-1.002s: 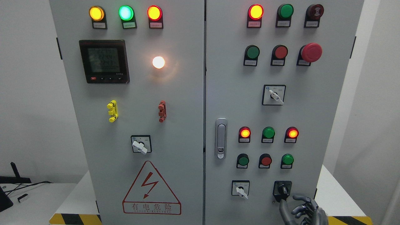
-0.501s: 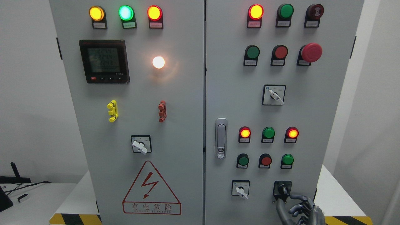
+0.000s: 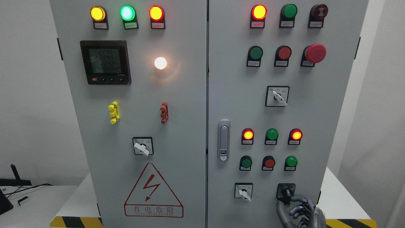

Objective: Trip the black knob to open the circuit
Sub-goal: 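Close the right hand's fingers around the black rotary knob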

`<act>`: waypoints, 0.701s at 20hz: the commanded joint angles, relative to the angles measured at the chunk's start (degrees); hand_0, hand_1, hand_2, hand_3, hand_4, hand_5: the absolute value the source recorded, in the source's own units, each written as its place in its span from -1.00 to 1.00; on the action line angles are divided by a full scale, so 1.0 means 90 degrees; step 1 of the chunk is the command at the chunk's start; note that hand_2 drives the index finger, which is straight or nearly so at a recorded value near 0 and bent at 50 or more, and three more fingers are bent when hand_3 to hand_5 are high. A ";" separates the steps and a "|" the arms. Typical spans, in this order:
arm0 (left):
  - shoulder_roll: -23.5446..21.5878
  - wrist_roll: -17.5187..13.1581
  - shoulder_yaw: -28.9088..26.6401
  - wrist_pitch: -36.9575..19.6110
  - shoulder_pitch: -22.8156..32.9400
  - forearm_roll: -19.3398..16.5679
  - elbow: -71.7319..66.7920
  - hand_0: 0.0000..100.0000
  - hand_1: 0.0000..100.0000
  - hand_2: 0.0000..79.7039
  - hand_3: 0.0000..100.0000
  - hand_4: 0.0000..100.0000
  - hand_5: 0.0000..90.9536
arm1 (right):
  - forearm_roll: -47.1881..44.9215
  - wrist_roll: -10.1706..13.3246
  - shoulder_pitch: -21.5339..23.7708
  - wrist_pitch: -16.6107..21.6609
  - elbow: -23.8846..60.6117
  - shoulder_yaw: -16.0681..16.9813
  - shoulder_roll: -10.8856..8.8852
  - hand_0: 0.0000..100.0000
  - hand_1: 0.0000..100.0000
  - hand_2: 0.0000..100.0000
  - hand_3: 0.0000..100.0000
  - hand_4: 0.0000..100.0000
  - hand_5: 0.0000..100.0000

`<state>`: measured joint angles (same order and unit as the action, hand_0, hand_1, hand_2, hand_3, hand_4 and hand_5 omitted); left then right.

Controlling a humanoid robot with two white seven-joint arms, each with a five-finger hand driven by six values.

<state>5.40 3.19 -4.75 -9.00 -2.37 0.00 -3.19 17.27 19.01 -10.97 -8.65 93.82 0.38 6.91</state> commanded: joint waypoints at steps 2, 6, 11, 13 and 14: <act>-0.0004 -0.0003 0.0000 0.0004 0.0000 -0.0195 0.0003 -0.76 -0.22 -1.00 -1.00 -1.00 -1.00 | 0.0005 0.0007 -0.0041 -0.0055 0.0005 0.0134 0.0004 -0.57 0.45 -0.04 0.60 0.66 0.94; -0.0004 -0.0003 0.0000 0.0004 0.0000 -0.0195 0.0003 -0.76 -0.22 -1.00 -1.00 -1.00 -1.00 | 0.0005 -0.0003 -0.0070 -0.0055 0.0005 0.0134 0.0013 -0.56 0.47 -0.04 0.61 0.66 0.94; -0.0004 -0.0003 0.0000 0.0004 0.0000 -0.0195 0.0003 -0.76 -0.22 -1.00 -1.00 -1.00 -1.00 | 0.0005 0.0007 -0.0080 -0.0065 0.0005 0.0134 0.0033 -0.53 0.47 -0.03 0.63 0.66 0.95; 0.0005 -0.0003 0.0000 0.0004 0.0000 -0.0195 0.0003 -0.76 -0.22 -1.00 -1.00 -1.00 -1.00 | 0.0014 0.0007 -0.0080 -0.0065 0.0005 0.0124 0.0033 -0.49 0.47 -0.03 0.63 0.67 0.95; 0.0005 -0.0003 0.0000 0.0004 0.0000 -0.0195 0.0003 -0.76 -0.22 -1.00 -1.00 -1.00 -1.00 | 0.0014 0.0007 -0.0080 -0.0074 0.0005 0.0115 0.0042 -0.47 0.47 -0.03 0.63 0.67 0.95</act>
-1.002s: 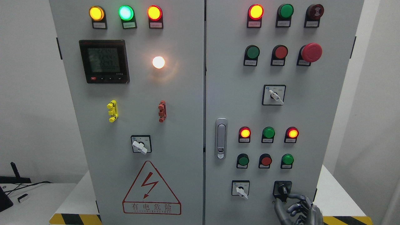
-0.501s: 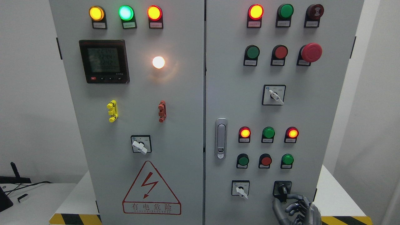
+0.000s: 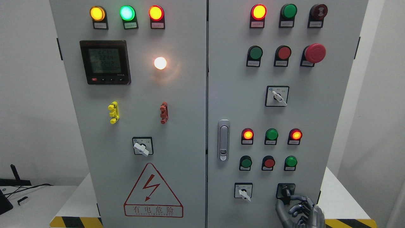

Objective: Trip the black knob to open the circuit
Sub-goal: 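Close the right hand's fingers around the black rotary knob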

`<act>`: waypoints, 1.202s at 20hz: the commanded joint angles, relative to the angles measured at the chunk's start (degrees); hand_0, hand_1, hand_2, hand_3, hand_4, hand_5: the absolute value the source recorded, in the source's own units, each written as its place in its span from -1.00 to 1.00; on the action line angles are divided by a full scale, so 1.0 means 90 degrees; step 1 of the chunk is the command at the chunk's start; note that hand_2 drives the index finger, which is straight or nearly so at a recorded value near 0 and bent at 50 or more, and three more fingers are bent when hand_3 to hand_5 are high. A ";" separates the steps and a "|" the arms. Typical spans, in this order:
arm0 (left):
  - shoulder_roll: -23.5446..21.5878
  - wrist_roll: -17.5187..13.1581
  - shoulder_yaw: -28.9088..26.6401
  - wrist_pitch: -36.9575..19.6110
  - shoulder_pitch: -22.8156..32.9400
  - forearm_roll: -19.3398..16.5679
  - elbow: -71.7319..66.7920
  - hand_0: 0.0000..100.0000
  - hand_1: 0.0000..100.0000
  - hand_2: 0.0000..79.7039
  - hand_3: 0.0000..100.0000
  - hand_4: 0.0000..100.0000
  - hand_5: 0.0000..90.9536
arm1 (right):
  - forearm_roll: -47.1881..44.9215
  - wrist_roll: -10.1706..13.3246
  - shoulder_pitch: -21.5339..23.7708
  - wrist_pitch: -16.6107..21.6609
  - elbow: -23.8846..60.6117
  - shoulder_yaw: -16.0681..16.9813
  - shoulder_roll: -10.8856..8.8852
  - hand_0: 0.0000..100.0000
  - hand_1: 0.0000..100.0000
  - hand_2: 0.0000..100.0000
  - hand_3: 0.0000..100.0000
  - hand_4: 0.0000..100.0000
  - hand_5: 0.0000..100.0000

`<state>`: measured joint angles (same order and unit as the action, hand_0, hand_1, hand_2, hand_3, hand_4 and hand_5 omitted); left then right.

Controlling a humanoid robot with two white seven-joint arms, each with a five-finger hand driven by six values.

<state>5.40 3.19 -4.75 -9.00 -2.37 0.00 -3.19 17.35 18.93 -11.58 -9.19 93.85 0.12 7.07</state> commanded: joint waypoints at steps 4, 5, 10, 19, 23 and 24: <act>-0.0004 -0.0003 0.0000 0.0003 0.0000 -0.0195 0.0002 -0.76 -0.22 -1.00 -1.00 -1.00 -1.00 | 0.0005 0.0015 -0.0012 -0.0072 0.0002 0.0143 0.0025 -0.42 0.49 -0.03 0.63 0.67 0.95; 0.0005 -0.0003 0.0000 0.0003 0.0000 -0.0195 0.0003 -0.76 -0.22 -1.00 -1.00 -1.00 -1.00 | 0.0005 0.0015 -0.0012 -0.0072 0.0002 0.0143 0.0025 -0.42 0.49 -0.03 0.63 0.66 0.95; -0.0004 -0.0003 0.0000 0.0003 0.0000 -0.0195 -0.0007 -0.76 -0.22 -1.00 -1.00 -1.00 -1.00 | 0.0005 0.0015 -0.0021 -0.0072 0.0011 0.0143 0.0016 -0.39 0.49 -0.03 0.63 0.67 0.95; -0.0004 -0.0003 0.0000 0.0003 0.0000 -0.0195 0.0002 -0.76 -0.22 -1.00 -1.00 -1.00 -1.00 | 0.0005 0.0015 -0.0022 -0.0082 0.0011 0.0095 0.0025 -0.38 0.49 0.00 0.65 0.68 0.95; 0.0005 -0.0003 0.0000 0.0003 0.0000 -0.0195 -0.0007 -0.76 -0.22 -1.00 -1.00 -1.00 -1.00 | 0.0005 0.0015 -0.0022 -0.0082 0.0002 0.0095 0.0025 -0.37 0.48 0.02 0.66 0.68 0.95; 0.0005 -0.0003 0.0000 0.0003 0.0000 -0.0195 -0.0007 -0.76 -0.22 -1.00 -1.00 -1.00 -1.00 | 0.0005 0.0015 -0.0022 -0.0082 0.0002 0.0095 0.0025 -0.37 0.47 0.03 0.66 0.68 0.95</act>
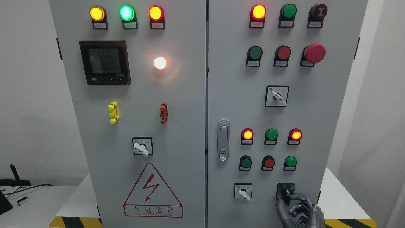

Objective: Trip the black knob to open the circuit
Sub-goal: 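Close the right hand's fingers around the black rotary knob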

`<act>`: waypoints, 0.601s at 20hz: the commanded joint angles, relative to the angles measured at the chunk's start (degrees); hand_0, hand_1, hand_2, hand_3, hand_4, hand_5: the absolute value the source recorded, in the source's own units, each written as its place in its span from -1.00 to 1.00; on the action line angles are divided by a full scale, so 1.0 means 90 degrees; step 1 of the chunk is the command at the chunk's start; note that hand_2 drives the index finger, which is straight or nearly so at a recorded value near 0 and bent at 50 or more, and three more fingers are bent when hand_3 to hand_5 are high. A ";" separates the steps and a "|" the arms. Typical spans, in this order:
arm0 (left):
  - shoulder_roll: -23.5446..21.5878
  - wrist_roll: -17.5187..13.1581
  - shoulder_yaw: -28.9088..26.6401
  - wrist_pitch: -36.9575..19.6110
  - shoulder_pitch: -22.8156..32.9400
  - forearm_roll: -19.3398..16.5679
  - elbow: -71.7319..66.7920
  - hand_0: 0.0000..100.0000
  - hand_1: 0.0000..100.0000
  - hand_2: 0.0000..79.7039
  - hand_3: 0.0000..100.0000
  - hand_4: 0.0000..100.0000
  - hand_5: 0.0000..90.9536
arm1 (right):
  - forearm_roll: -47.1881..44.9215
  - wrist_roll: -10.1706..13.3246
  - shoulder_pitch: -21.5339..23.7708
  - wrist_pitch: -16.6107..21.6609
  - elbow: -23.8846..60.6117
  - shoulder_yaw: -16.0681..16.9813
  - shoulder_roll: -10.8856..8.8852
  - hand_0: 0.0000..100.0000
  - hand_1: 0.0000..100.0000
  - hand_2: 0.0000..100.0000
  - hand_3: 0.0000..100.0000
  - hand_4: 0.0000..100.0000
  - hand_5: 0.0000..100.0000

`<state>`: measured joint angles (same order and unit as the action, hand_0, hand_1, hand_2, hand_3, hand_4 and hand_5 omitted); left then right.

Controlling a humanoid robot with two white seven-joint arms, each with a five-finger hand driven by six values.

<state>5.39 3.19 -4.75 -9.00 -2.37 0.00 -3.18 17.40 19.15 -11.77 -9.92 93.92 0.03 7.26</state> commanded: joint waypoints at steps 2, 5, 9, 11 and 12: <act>0.0007 -0.0002 0.0000 0.0003 0.0000 -0.0195 0.0002 -0.76 -0.22 -1.00 -1.00 -1.00 -1.00 | 0.0000 -0.0009 0.0000 -0.0001 -0.0006 0.0104 0.0004 -0.36 0.47 0.03 0.66 0.68 0.95; 0.0007 -0.0002 0.0000 0.0003 0.0000 -0.0195 0.0002 -0.76 -0.22 -1.00 -1.00 -1.00 -1.00 | -0.0010 -0.0009 0.0000 -0.0001 -0.0006 0.0095 0.0004 -0.35 0.46 0.04 0.66 0.68 0.95; -0.0003 -0.0002 0.0000 0.0003 0.0000 -0.0195 -0.0008 -0.76 -0.22 -1.00 -1.00 -1.00 -1.00 | -0.0010 -0.0009 0.0000 -0.0001 -0.0006 0.0065 0.0004 -0.34 0.45 0.04 0.67 0.68 0.95; -0.0003 -0.0002 0.0000 0.0003 0.0000 -0.0195 0.0002 -0.76 -0.22 -1.00 -1.00 -1.00 -1.00 | -0.0010 -0.0009 0.0000 -0.0001 -0.0006 0.0065 0.0004 -0.34 0.45 0.04 0.67 0.69 0.95; -0.0003 -0.0002 0.0000 0.0003 0.0000 -0.0195 -0.0008 -0.76 -0.22 -1.00 -1.00 -1.00 -1.00 | -0.0010 -0.0009 0.0000 -0.0011 -0.0015 0.0065 0.0004 -0.34 0.45 0.04 0.67 0.69 0.95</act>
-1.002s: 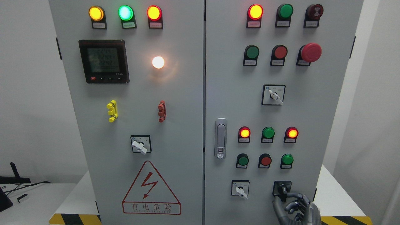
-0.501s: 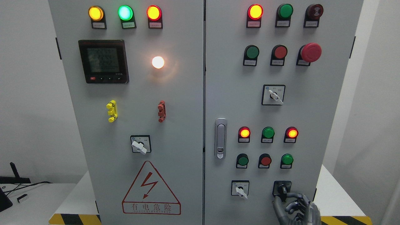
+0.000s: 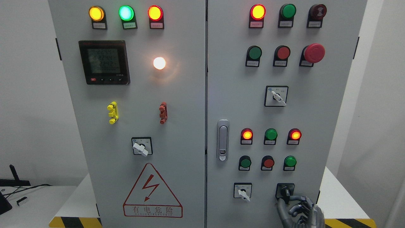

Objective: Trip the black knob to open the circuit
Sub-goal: 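Close the right hand's fingers around the black rotary knob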

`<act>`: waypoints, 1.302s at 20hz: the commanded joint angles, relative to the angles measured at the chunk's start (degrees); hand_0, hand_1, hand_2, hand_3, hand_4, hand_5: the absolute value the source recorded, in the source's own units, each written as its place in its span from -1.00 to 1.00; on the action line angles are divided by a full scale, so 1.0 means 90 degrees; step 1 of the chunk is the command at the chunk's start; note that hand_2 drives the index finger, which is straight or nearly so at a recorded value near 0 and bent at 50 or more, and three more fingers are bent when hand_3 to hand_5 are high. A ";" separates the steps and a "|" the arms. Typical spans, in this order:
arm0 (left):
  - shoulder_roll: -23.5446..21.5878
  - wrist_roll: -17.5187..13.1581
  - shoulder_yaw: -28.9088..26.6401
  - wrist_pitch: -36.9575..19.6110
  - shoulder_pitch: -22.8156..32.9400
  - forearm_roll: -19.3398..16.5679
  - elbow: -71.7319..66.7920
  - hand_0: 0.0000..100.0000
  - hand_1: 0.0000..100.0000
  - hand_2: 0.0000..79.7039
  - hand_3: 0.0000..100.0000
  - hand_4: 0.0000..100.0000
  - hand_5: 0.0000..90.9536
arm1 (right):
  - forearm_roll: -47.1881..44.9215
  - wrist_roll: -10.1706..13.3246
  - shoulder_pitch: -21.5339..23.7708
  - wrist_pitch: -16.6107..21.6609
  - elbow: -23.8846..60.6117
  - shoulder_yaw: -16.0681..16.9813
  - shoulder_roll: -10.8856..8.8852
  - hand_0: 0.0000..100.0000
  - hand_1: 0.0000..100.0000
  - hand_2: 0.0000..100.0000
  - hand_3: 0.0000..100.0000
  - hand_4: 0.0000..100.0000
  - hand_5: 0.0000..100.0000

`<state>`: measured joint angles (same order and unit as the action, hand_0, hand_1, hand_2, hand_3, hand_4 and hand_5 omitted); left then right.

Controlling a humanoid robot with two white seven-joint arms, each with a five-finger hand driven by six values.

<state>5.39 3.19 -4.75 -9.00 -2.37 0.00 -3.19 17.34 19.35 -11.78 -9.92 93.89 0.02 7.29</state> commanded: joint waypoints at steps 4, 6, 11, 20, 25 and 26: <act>0.0007 -0.0003 0.0000 0.0004 0.0000 -0.0195 -0.0007 -0.76 -0.22 -1.00 -1.00 -1.00 -1.00 | -0.0003 -0.0031 0.0001 -0.0021 -0.0012 0.0037 0.0001 -0.33 0.44 0.05 0.68 0.69 0.95; 0.0007 -0.0003 0.0000 0.0004 0.0000 -0.0195 0.0002 -0.76 -0.22 -1.00 -1.00 -1.00 -1.00 | -0.0003 -0.0031 0.0001 -0.0060 -0.0012 0.0037 0.0001 -0.33 0.43 0.05 0.68 0.69 0.95; 0.0007 -0.0003 0.0000 0.0004 0.0000 -0.0195 0.0002 -0.76 -0.22 -1.00 -1.00 -1.00 -1.00 | -0.0023 -0.0041 0.0001 -0.0060 -0.0032 0.0027 0.0011 -0.32 0.42 0.05 0.68 0.69 0.96; -0.0003 -0.0003 0.0000 0.0004 0.0000 -0.0195 0.0002 -0.76 -0.22 -1.00 -1.00 -1.00 -1.00 | -0.0033 -0.0041 -0.0097 -0.0060 -0.0032 -0.0011 0.0040 -0.30 0.39 0.07 0.70 0.70 0.96; -0.0003 -0.0003 0.0000 0.0004 0.0000 -0.0195 0.0002 -0.76 -0.22 -1.00 -1.00 -1.00 -1.00 | -0.0023 -0.0041 -0.0097 -0.0060 -0.0042 -0.0021 0.0040 -0.31 0.39 0.08 0.70 0.71 0.96; -0.0003 -0.0003 0.0000 0.0004 0.0000 -0.0195 0.0002 -0.76 -0.22 -1.00 -1.00 -1.00 -1.00 | -0.0023 -0.0041 -0.0097 -0.0060 -0.0042 -0.0021 0.0040 -0.31 0.39 0.09 0.71 0.72 0.96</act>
<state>5.40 3.19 -4.75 -9.00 -2.37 0.00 -3.19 17.12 19.01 -12.49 -10.55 93.59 0.01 7.52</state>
